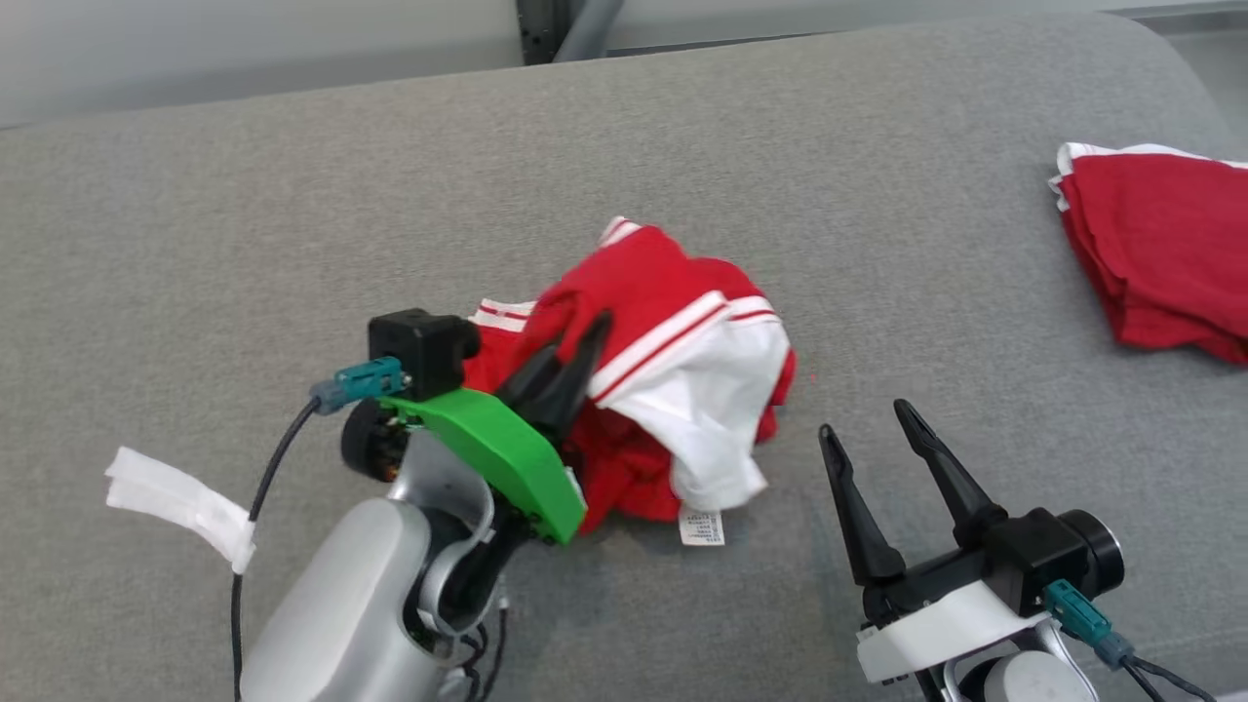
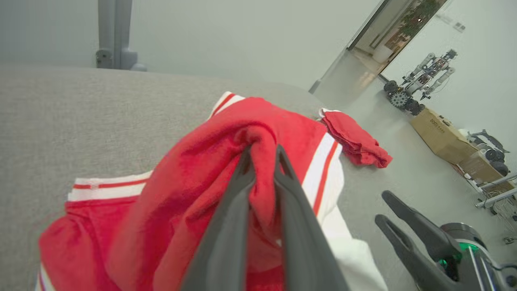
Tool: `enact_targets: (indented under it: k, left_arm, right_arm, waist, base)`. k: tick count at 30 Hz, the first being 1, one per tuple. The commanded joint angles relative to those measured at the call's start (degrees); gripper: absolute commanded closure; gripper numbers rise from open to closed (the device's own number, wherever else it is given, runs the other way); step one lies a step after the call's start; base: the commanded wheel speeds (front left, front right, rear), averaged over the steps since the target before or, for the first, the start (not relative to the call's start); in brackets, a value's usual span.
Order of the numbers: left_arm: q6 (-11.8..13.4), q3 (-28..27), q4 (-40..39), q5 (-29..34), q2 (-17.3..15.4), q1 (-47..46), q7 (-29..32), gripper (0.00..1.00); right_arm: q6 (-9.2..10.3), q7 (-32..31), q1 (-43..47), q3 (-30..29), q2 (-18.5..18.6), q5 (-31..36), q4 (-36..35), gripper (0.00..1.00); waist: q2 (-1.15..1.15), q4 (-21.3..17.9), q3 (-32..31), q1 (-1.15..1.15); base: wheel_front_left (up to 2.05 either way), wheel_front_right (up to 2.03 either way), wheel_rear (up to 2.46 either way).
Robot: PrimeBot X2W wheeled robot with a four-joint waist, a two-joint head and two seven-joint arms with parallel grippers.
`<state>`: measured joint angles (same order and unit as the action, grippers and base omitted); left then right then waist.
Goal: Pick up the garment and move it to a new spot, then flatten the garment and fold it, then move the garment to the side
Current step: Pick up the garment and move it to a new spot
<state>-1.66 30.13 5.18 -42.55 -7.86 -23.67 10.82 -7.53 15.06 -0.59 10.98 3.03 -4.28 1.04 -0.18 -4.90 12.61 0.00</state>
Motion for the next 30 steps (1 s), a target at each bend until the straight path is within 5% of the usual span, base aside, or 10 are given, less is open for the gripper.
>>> enact_targets:
  k: [1,7,9,10,11,18,30]
  left_arm:
    - [0.1,-0.2,1.4,0.4,-0.1,-1.1,-0.4,1.00]
    - [-2.9,-1.0,22.2,1.9,0.7,-6.1,-7.2,1.00]
    - [-3.7,-0.6,26.2,1.1,2.0,-7.2,-9.2,0.58]
    - [-4.0,-0.5,27.8,1.0,2.2,-7.7,-10.3,0.07]
    - [-4.1,-0.2,29.0,1.5,2.3,-8.2,-11.4,0.00]
    - [-2.4,0.2,26.9,5.8,1.7,-5.1,-22.1,0.00]
    - [7.5,-6.0,5.2,12.5,-3.7,18.7,-26.1,0.00]
  right_arm:
    - [0.08,0.2,-0.5,0.1,0.0,-0.5,0.1,0.00]
    - [0.07,0.2,-1.2,1.0,-0.1,-2.7,0.7,0.00]
    - [0.08,0.2,-1.1,0.6,0.0,-3.1,0.6,0.00]
    - [0.07,0.2,-0.9,0.5,-0.1,-3.3,0.5,0.00]
    - [0.07,0.2,-0.7,0.4,-0.1,-3.2,0.5,0.00]
    - [0.07,0.2,1.7,-2.9,-0.1,-2.7,-0.6,0.00]
    - [0.07,0.2,6.4,-13.7,-0.1,0.2,-4.0,0.00]
  waist:
    - [0.18,-4.0,0.1,0.00]
    - [0.18,-7.4,0.4,0.00]
    - [0.18,-7.7,0.3,0.00]
    - [0.18,-7.8,0.2,0.00]
    - [0.18,-7.8,0.0,0.00]
    - [0.18,-6.1,-3.1,0.00]
    - [0.18,0.2,-8.6,0.00]
  base:
    - [0.00,0.00,0.00]
    - [0.00,0.00,0.00]
    - [0.00,0.00,0.00]
    - [0.00,0.00,0.00]
    - [0.00,0.00,0.00]
    - [0.00,0.00,0.00]
    - [0.00,0.00,0.00]
